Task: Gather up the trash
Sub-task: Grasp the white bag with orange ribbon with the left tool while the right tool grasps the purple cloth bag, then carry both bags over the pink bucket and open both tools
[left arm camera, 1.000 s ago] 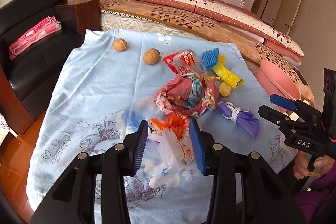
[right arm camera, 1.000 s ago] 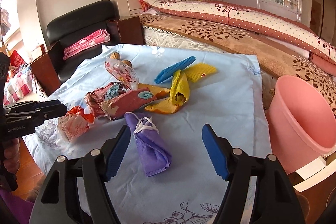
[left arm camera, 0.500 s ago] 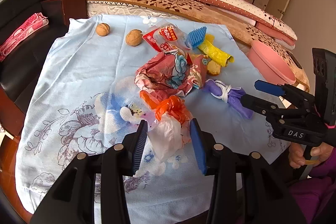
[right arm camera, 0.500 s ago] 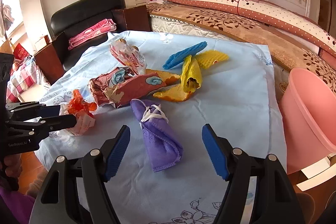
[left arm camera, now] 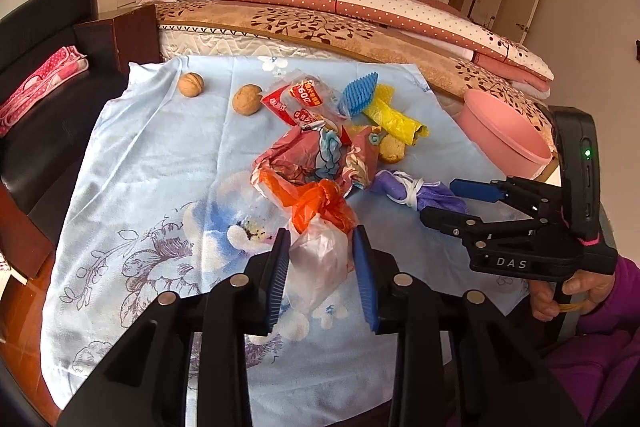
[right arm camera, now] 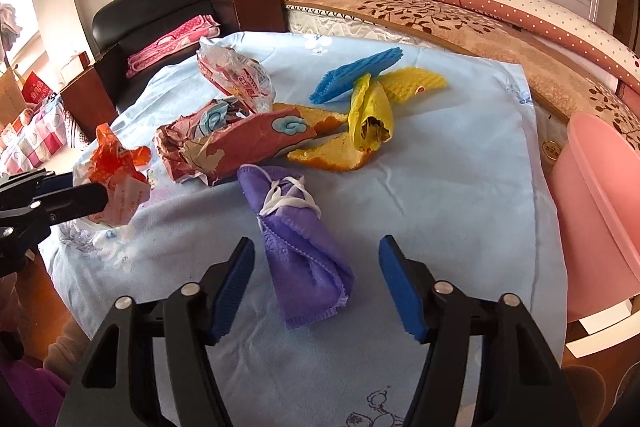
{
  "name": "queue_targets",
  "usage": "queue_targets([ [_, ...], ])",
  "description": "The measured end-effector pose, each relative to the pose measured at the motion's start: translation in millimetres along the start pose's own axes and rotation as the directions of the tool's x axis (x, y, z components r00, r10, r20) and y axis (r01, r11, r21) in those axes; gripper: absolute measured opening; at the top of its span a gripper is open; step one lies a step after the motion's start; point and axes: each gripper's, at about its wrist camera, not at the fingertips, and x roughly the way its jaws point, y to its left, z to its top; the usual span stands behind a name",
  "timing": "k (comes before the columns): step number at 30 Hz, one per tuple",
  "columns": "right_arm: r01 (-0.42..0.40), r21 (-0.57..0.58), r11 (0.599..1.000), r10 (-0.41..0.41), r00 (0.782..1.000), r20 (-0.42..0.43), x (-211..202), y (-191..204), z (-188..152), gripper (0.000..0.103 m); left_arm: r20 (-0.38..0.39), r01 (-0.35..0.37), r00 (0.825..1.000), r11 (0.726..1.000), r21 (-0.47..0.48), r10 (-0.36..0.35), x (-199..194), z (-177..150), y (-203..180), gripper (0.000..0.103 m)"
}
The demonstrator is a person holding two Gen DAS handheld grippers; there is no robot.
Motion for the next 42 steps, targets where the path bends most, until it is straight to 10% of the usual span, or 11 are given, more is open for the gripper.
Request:
queue_targets([
  [15, -0.061, -0.015, 0.998, 0.062, 0.993, 0.102, -36.2, -4.1, 1.6, 0.039, 0.090, -0.004, 0.996, 1.000, 0.000, 0.004, -10.6, 21.2, -7.1, 0.032],
  [42, 0.121, 0.270, 0.955, -0.201, 0.934, 0.295, -101.3, -94.8, 14.1, 0.039, 0.243, 0.056, 0.967, 0.994, 0.091, -0.076, 16.0, 85.7, -87.7, 0.032],
])
